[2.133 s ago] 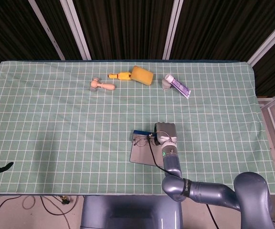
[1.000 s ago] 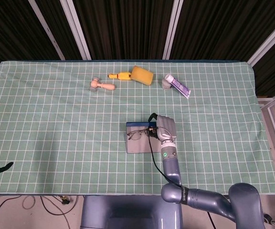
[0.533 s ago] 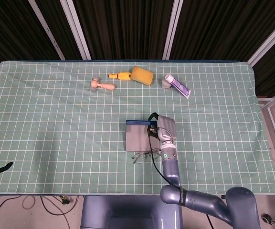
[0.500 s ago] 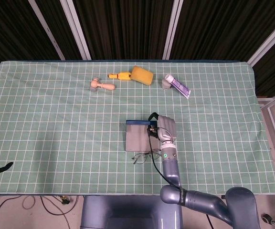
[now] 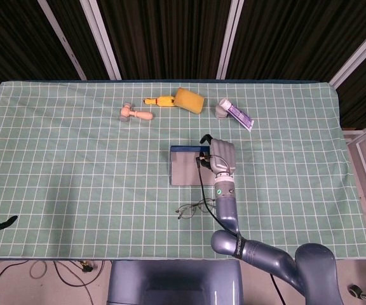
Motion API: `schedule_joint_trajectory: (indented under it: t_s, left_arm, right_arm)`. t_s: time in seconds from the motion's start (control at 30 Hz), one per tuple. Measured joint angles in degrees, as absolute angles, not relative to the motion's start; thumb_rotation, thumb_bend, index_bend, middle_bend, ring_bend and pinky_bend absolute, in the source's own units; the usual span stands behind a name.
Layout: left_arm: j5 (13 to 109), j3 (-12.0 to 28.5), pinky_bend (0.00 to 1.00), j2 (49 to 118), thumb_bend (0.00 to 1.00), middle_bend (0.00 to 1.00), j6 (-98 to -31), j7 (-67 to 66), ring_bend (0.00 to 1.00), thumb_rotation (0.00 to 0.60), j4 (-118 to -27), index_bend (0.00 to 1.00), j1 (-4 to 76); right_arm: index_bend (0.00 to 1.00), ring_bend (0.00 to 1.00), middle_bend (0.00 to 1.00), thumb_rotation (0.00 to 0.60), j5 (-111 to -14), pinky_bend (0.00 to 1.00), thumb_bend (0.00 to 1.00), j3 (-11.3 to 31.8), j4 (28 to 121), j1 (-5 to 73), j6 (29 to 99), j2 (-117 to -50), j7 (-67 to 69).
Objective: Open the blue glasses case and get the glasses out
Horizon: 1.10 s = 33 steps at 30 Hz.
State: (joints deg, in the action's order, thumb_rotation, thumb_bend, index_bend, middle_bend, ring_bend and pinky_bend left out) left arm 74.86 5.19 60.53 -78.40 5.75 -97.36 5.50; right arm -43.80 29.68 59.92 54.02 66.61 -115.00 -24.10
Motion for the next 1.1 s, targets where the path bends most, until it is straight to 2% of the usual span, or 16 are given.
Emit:
schedule_joint_trajectory:
  t_s: [0.03,0.17,0.3,0.4,0.5,0.53,0.57,0.63,0.67,0.73,0.9,1.1]
  left_arm:
    - [74.9,5.2,0.0,60.5,0.0,0.0,-78.5,5.7,0.0,0.6,-97.4,0.0,5.5]
    - [74.9,5.2,0.0,60.7,0.0,0.0,-78.6,5.4,0.0,0.6,-97.3,0.0,5.5]
    - [75.3,5.1,0.0,60.8,0.0,0.0,-78.9,4.9,0.0,0.6,-97.2,0.0,5.5]
    - [75.6,5.0,0.0,60.9,0.0,0.0,-79.2,4.6,0.0,0.6,-97.1,0.0,5.4]
    - [76.0,4.9,0.0,60.9,0.0,0.0,-79.7,4.2,0.0,0.6,-97.0,0.0,5.2]
    - [76.1,4.9,0.0,61.0,0.0,0.0,-79.8,4.1,0.0,0.6,-96.9,0.0,5.2]
    - [76.2,4.8,0.0,61.0,0.0,0.0,-80.0,3.9,0.0,0.6,-96.8,0.0,5.1]
    - [76.5,4.7,0.0,61.0,0.0,0.0,-80.1,3.5,0.0,0.6,-96.6,0.0,5.1]
    - [76.8,4.6,0.0,61.0,0.0,0.0,-80.3,3.2,0.0,0.6,-96.4,0.0,5.0]
    - [77.2,4.5,0.0,61.1,0.0,0.0,-80.6,2.7,0.0,0.6,-96.2,0.0,5.0]
    - [78.2,4.1,0.0,61.3,0.0,0.0,-81.6,0.7,0.0,0.6,-95.2,0.0,4.8]
    - [78.9,4.1,0.0,61.9,0.0,0.0,-83.2,-1.4,0.0,0.6,-94.1,0.0,4.5]
  right_arm:
    - [0.01,0.99,0.91,0.6,-43.3,0.98,0.42,30.0,59.2,54.4,66.1,-115.0,-24.8]
    - [0.0,0.95,0.86,0.6,-41.7,0.94,0.32,31.4,57.8,55.9,64.7,-114.9,-27.3]
    - [0.0,0.91,0.82,0.6,-41.6,0.9,0.31,30.8,58.9,55.4,65.1,-114.0,-29.4]
    - [0.0,0.81,0.69,0.6,-41.7,0.79,0.3,30.2,62.0,54.1,66.1,-112.6,-30.2]
    - [0.0,0.47,0.35,0.6,-42.2,0.5,0.24,28.9,66.6,52.0,67.4,-110.1,-31.1]
    - [0.0,0.34,0.22,0.6,-42.5,0.41,0.2,28.3,68.3,51.2,67.8,-109.2,-31.4]
    - [0.0,0.22,0.12,0.6,-42.8,0.34,0.15,27.4,70.9,50.0,68.3,-107.7,-31.7]
    - [0.0,0.08,0.02,0.6,-43.5,0.29,0.1,25.8,75.3,48.0,69.1,-105.1,-32.3]
    - [0.0,0.03,0.0,0.6,-43.9,0.27,0.08,24.6,78.5,46.5,69.6,-102.9,-32.7]
    - [0.0,0.0,0.0,0.6,-44.9,0.26,0.05,22.6,83.9,44.1,70.7,-99.3,-33.3]
    - [0.0,0.0,0.0,0.6,-51.3,0.24,0.02,14.5,98.8,35.1,76.1,-86.4,-33.4]
    - [0.0,0.0,0.0,0.6,-62.4,0.24,0.01,3.8,105.1,22.5,85.1,-74.5,-27.8]
